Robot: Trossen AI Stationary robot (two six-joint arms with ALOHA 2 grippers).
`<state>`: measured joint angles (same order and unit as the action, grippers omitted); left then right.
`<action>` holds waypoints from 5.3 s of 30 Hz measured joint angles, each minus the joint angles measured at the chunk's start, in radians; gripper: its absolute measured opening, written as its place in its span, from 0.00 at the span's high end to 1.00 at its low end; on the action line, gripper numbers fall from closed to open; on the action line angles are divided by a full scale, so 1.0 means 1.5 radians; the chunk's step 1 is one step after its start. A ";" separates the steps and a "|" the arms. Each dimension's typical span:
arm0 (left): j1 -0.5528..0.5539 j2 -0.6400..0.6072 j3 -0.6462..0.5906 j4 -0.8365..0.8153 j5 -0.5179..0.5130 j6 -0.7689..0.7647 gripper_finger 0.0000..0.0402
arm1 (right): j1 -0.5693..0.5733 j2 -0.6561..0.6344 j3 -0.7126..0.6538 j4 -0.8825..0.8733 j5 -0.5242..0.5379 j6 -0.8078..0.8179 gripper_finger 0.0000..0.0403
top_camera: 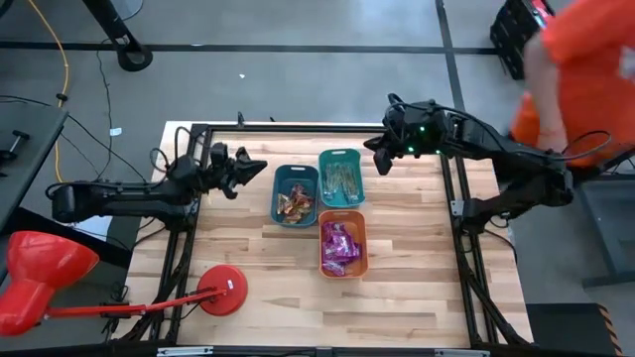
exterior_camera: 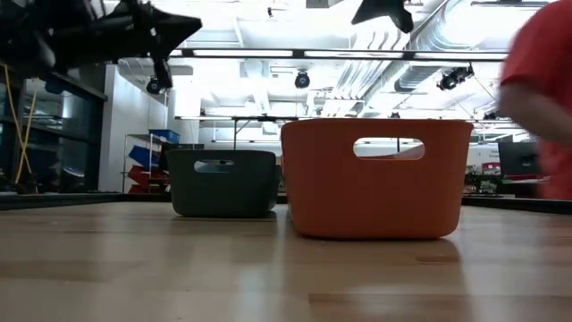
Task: Sort candy
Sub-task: Return to Home Position
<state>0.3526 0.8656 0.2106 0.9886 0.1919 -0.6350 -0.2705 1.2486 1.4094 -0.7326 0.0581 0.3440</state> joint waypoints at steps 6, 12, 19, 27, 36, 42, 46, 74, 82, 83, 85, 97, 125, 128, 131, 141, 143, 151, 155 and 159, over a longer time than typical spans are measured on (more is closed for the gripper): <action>-0.035 0.004 -0.091 0.101 -0.047 -0.042 0.99 | 0.038 0.007 0.000 0.048 0.009 0.070 1.00; -0.067 0.007 -0.133 0.117 -0.076 -0.048 1.00 | 0.086 0.008 -0.001 0.041 0.053 0.130 1.00; -0.084 0.020 -0.133 0.046 -0.092 -0.037 1.00 | 0.163 0.009 -0.001 -0.005 0.114 0.189 1.00; -0.083 0.012 -0.129 0.094 -0.092 -0.028 1.00 | 0.231 -0.025 -0.161 0.105 0.130 0.284 1.00; -0.083 0.013 -0.128 0.119 -0.091 -0.028 1.00 | 0.153 -0.141 -0.475 0.566 0.065 0.161 1.00; -0.083 0.013 -0.128 0.106 -0.090 -0.028 1.00 | 0.081 -0.263 -0.640 0.690 0.025 0.108 1.00; -0.083 0.011 -0.128 0.101 -0.090 -0.028 1.00 | 0.055 -0.331 -0.761 0.816 -0.037 0.095 1.00; -0.083 -0.470 -0.133 -0.518 -0.090 -0.028 1.00 | 0.050 -0.369 -0.932 0.527 -0.092 -0.021 1.00; -0.069 -0.575 -0.133 -0.641 -0.092 -0.028 1.00 | 0.050 -0.594 -0.933 0.504 -0.086 -0.021 1.00; -0.072 -0.575 -0.133 -0.650 -0.096 -0.028 1.00 | 0.050 -0.631 -0.933 0.504 -0.086 -0.021 1.00; -0.082 -0.575 -0.133 -0.651 -0.100 -0.028 1.00 | 0.050 -0.700 -0.933 0.506 -0.086 -0.021 1.00; -0.126 -0.575 -0.133 -0.653 -0.110 -0.028 1.00 | 0.058 -0.833 -0.933 0.579 -0.092 -0.021 1.00; -0.126 -0.573 -0.133 -0.654 -0.118 -0.028 1.00 | 0.059 -0.823 -0.933 0.544 -0.092 -0.021 1.00; -0.126 -0.573 -0.133 -0.654 -0.118 -0.028 1.00 | 0.059 -0.823 -0.933 0.544 -0.092 -0.021 1.00; -0.126 -0.573 -0.133 -0.654 -0.118 -0.028 1.00 | 0.059 -0.823 -0.934 0.544 -0.092 -0.021 1.00; -0.126 -0.573 -0.133 -0.654 -0.118 -0.028 1.00 | 0.059 -0.823 -0.934 0.544 -0.091 -0.021 1.00; -0.126 -0.573 -0.133 -0.654 -0.118 -0.028 1.00 | 0.059 -0.823 -0.934 0.544 -0.091 -0.021 1.00; -0.126 -0.573 -0.133 -0.654 -0.118 -0.028 1.00 | 0.059 -0.823 -0.934 0.544 -0.091 -0.021 1.00; -0.126 -0.573 -0.133 -0.654 -0.118 -0.028 1.00 | 0.059 -0.822 -0.934 0.544 -0.091 -0.021 1.00; -0.126 -0.573 -0.133 -0.654 -0.118 -0.028 1.00 | 0.059 -0.823 -0.934 0.544 -0.091 -0.021 1.00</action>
<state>0.1631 0.0063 0.0116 0.0078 0.0150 -0.6773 -0.1825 0.0147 0.0090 0.0830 -0.0788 0.3126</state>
